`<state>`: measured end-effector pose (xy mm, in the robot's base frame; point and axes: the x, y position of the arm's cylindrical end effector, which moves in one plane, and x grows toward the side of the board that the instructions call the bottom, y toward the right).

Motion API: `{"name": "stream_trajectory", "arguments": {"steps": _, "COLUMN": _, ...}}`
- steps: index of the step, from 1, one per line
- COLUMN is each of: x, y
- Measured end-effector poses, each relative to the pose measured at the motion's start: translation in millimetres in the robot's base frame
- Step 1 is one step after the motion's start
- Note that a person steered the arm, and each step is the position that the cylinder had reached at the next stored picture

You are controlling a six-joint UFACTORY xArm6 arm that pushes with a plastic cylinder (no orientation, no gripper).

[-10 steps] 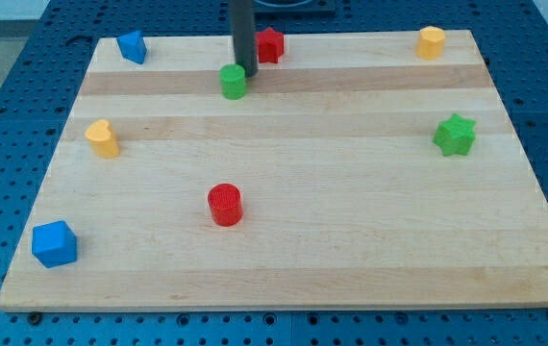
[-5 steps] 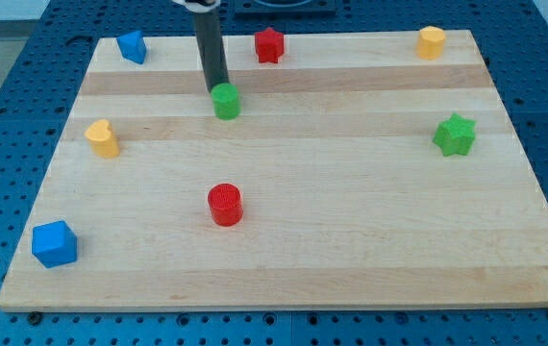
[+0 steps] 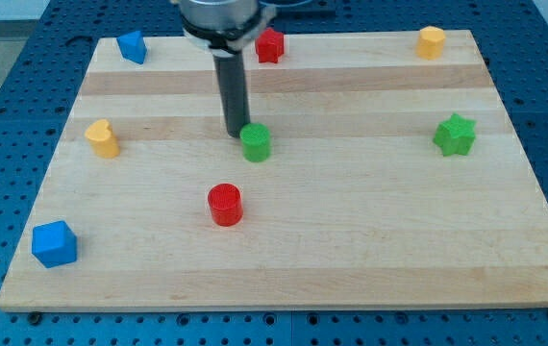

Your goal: Slide the green circle towards bottom center

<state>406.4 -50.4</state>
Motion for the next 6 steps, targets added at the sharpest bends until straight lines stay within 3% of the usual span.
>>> {"name": "stream_trajectory", "arguments": {"steps": 2, "x": 62.8, "y": 47.6}}
{"name": "stream_trajectory", "arguments": {"steps": 4, "x": 45.8, "y": 61.2}}
{"name": "stream_trajectory", "arguments": {"steps": 6, "x": 84.4, "y": 91.3}}
